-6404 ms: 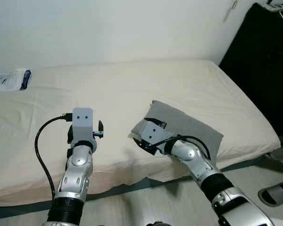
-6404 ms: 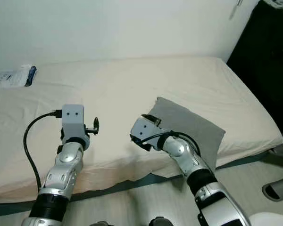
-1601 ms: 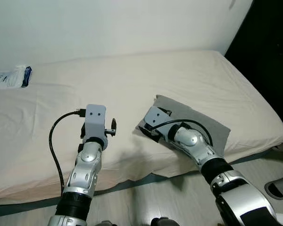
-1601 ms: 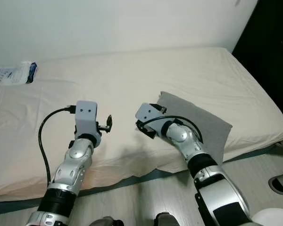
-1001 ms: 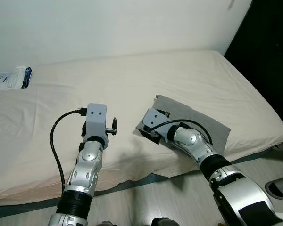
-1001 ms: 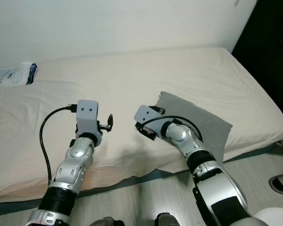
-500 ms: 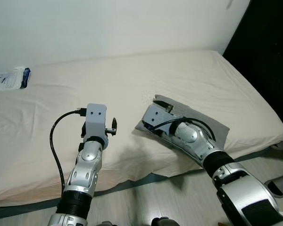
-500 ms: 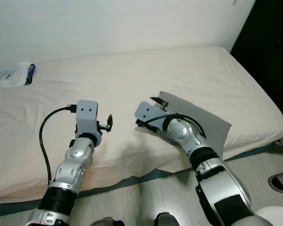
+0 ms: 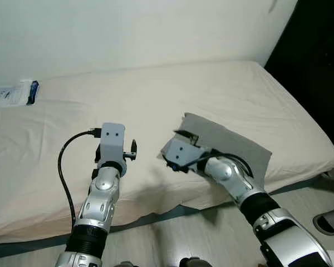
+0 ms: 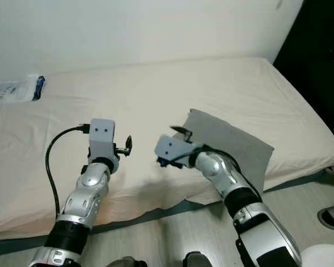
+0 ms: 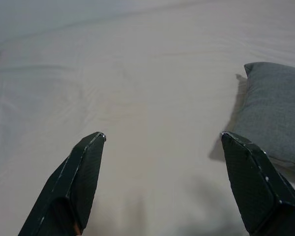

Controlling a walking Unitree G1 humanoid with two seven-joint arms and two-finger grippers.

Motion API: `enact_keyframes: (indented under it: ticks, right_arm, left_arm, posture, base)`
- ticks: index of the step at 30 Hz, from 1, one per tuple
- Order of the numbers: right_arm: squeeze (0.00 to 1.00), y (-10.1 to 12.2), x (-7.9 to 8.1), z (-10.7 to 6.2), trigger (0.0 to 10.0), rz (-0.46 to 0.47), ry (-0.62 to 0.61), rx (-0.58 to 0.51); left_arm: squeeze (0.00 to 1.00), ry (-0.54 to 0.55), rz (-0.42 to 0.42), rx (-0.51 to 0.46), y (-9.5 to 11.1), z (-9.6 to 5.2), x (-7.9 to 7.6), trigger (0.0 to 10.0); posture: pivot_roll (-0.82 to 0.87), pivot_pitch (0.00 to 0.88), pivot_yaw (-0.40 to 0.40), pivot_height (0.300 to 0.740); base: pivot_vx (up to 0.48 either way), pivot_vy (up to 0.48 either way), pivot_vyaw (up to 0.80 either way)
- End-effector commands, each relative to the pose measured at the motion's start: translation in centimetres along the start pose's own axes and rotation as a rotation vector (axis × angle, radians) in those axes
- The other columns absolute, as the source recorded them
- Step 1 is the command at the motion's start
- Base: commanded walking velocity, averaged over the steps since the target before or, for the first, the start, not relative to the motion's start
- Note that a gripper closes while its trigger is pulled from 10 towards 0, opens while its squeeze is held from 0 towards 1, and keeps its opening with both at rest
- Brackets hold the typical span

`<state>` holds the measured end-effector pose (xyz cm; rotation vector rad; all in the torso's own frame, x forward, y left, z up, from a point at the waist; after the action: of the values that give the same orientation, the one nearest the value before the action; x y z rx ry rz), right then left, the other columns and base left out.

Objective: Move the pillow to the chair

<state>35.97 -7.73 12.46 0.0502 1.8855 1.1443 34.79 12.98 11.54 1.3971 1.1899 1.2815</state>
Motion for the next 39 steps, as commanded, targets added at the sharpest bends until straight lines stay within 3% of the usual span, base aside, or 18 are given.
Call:
enact_keyframes:
  ticks: [1,2,8,22,24,31,39]
  right_arm:
    - [0.00,-1.1,4.1,-0.5,10.0,-0.031,0.140,0.031]
    - [0.02,-1.5,4.2,-0.4,10.0,-0.034,0.149,0.075]
    - [0.00,-1.1,3.8,-0.5,10.0,0.052,0.127,0.034]
    - [0.00,-0.4,3.9,-1.1,10.0,0.069,0.089,0.010]
    - [0.00,-0.6,4.2,-1.0,10.0,0.109,0.109,0.020]
    - [0.00,-0.6,4.2,-1.1,10.0,0.112,0.114,0.023]
    - [0.00,-0.4,4.6,-1.1,10.0,0.115,0.115,0.026]
  left_arm:
    - [0.00,0.009,0.001,0.015,-0.6,-0.1,0.4,10.0]
    - [0.00,0.006,0.003,0.018,-0.6,-0.2,0.3,10.0]
    - [0.00,0.000,-0.001,0.012,-0.3,-0.2,0.1,10.0]
    - [0.00,-0.012,0.006,0.013,-0.4,-0.3,-0.1,10.0]
    - [0.00,-0.022,0.006,0.013,-0.5,-0.5,-0.5,10.0]
    - [0.00,-0.043,0.013,0.005,-0.3,-0.6,-1.3,10.0]
    - [0.00,-0.049,0.038,-0.025,0.5,-0.3,-0.6,10.0]
  posture:
    - [-0.07,0.157,0.011,0.740]
    - [-0.05,0.164,0.012,0.740]
    - [-0.06,0.167,0.021,0.740]
    - [-0.06,0.175,0.034,0.740]
    - [-0.06,0.177,0.036,0.740]
    - [-0.04,0.178,0.035,0.740]
    - [-0.06,0.152,0.034,0.740]
  base:
    - [0.000,0.000,0.00]
    - [0.000,0.000,0.00]
    - [0.000,0.000,0.00]
    - [0.000,0.000,0.00]
    - [0.000,0.000,0.00]
    - [0.000,0.000,0.00]
    - [0.000,0.000,0.00]
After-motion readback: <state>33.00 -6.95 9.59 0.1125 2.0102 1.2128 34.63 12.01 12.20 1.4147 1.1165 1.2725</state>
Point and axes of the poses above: a point about 5 cm out from each wrist's last joint towards the gripper, its own z axis pointing out of the wrist towards the gripper, its own y axis along the axis of the wrist's last joint, x = y × z, the point moved 2 cm from there along z, pointing out of the wrist towards the gripper, and after that the axes turned 6 degrees about z, right-handed, at the moved point
